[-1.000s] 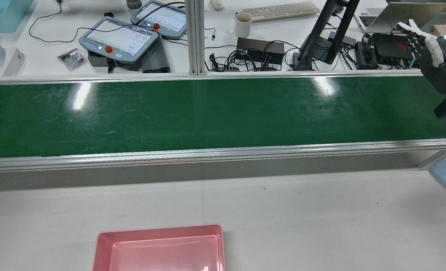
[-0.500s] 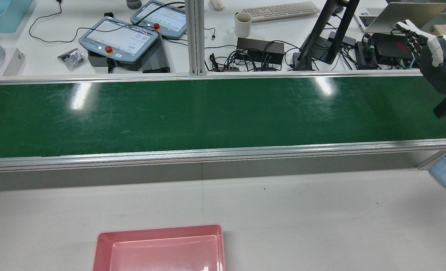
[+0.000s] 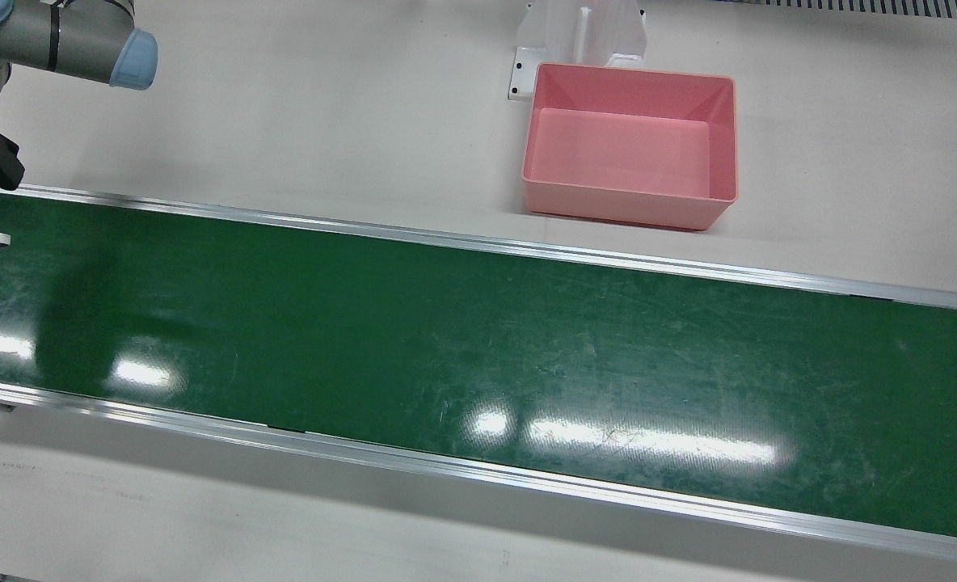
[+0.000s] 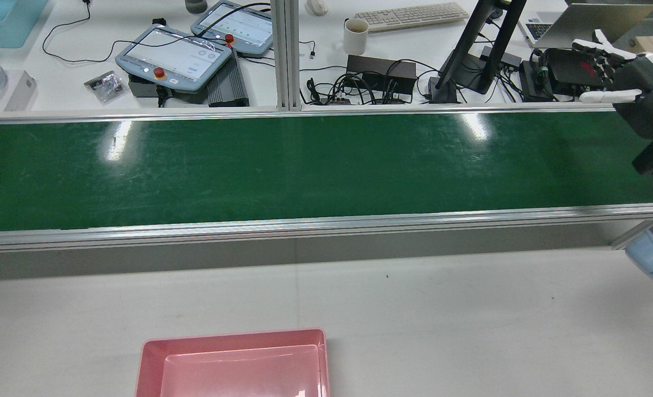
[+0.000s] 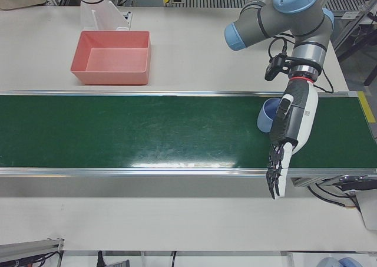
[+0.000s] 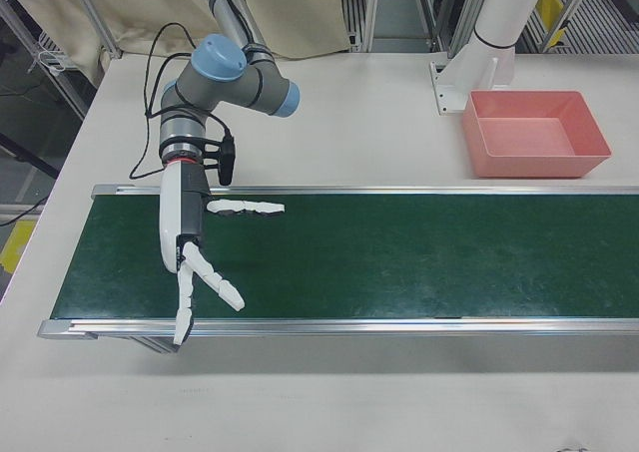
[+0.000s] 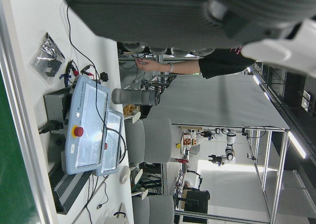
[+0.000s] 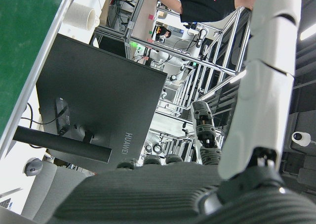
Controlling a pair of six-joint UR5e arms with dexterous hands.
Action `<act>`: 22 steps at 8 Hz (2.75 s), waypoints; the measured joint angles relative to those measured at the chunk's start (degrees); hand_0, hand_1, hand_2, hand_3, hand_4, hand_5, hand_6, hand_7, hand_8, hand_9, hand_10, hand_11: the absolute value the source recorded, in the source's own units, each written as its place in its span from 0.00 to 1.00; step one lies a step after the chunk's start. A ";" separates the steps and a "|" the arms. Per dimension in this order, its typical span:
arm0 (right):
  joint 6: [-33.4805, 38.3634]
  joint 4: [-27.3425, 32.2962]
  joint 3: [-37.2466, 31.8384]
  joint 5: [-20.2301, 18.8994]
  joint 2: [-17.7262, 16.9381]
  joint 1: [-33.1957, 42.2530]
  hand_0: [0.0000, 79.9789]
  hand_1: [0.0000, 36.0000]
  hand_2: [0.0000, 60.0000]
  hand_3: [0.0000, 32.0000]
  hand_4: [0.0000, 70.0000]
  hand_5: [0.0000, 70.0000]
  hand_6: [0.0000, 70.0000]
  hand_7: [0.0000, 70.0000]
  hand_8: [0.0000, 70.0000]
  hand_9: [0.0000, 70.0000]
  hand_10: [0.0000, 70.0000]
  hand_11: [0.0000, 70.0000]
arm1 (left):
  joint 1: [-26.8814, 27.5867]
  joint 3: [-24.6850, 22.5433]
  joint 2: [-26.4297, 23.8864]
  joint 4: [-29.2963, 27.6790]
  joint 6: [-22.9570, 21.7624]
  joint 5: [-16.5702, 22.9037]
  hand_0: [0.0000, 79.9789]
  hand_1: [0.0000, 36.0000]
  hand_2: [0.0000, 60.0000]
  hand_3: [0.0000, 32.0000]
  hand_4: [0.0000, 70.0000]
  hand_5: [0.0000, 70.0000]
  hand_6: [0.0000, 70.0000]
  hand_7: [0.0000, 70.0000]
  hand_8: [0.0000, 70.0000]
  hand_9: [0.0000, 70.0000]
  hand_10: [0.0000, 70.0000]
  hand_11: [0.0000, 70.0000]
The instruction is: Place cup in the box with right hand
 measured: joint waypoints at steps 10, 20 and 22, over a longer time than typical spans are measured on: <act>0.08 1.18 -0.88 0.01 0.01 0.25 0.14 0.10 0.20 0.00 0.00 0.00 0.01 0.02 0.00 0.01 0.00 0.00 | 0.00 0.00 0.00 -0.03 0.00 0.00 0.00 0.00 0.00 0.00 0.00 0.00 0.00 0.00 0.00 0.00 0.00 0.00; -0.03 1.15 0.06 0.01 -0.01 0.17 0.00 0.05 0.31 0.00 0.00 0.00 0.01 0.09 0.00 0.02 0.00 0.00 | 0.00 0.00 0.00 0.00 0.00 0.00 0.00 0.00 0.00 0.00 0.00 0.00 0.00 0.00 0.00 0.00 0.00 0.00; -0.04 1.07 0.23 -0.09 0.56 -0.42 0.20 0.19 0.28 0.00 0.00 0.00 0.00 0.00 0.00 0.01 0.00 0.00 | 0.00 0.00 0.00 -0.03 0.00 0.00 0.00 0.00 0.00 0.00 0.00 0.00 0.00 0.00 0.00 0.00 0.00 0.00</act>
